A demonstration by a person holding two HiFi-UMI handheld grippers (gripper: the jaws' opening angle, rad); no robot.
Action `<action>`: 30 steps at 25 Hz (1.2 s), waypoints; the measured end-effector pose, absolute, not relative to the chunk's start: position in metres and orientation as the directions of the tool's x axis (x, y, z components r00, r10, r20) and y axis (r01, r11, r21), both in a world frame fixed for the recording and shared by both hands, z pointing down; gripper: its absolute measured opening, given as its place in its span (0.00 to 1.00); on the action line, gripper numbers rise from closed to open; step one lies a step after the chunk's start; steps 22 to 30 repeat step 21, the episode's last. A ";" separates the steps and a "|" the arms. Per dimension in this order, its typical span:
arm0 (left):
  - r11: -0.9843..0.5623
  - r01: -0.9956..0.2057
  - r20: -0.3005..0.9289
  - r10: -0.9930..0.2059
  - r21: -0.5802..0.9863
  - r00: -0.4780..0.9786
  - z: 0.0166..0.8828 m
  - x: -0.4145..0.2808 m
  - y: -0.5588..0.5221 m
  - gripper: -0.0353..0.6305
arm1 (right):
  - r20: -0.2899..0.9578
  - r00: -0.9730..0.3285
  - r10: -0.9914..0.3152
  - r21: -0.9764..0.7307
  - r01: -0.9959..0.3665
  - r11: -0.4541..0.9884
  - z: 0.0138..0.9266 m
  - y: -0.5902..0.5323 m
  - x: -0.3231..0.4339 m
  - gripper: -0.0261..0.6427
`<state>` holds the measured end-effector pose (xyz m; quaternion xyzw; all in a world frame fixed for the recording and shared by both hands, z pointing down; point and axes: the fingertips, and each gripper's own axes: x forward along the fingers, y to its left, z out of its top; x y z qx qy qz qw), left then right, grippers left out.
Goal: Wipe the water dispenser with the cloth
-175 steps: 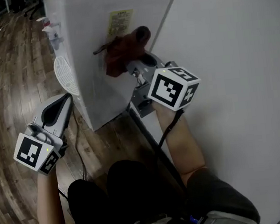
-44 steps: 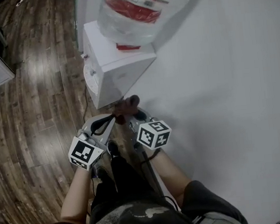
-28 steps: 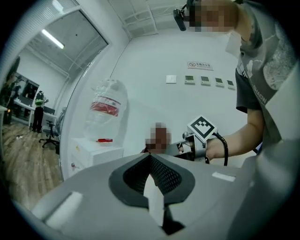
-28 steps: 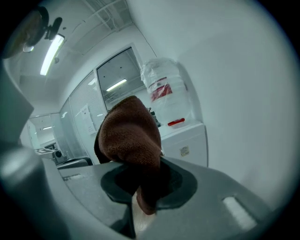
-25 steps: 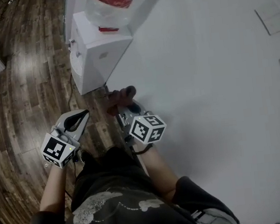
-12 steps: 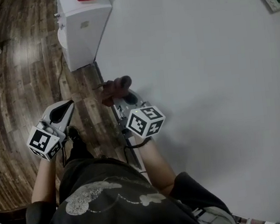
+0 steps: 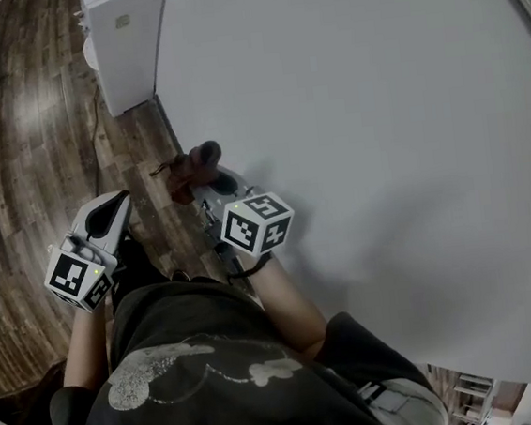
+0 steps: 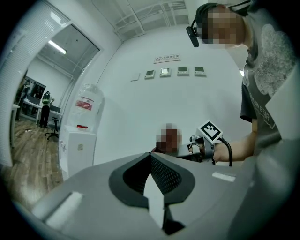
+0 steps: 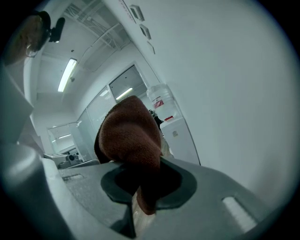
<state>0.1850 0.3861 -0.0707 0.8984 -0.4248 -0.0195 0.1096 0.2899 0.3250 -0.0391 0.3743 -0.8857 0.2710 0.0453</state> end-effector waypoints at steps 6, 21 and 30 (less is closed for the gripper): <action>-0.617 -0.757 0.100 -0.757 0.218 0.646 -0.070 0.213 0.415 0.08 | 0.270 -0.722 -0.637 -0.479 -0.675 0.561 -0.041 0.342 0.316 0.12; -0.594 -0.779 0.087 -0.781 0.200 0.618 -0.068 0.180 0.425 0.08 | 0.248 -0.725 -0.642 -0.453 -0.673 0.585 -0.056 0.352 0.305 0.12; -0.594 -0.779 0.087 -0.781 0.200 0.618 -0.068 0.180 0.425 0.08 | 0.248 -0.725 -0.642 -0.453 -0.673 0.585 -0.056 0.352 0.305 0.12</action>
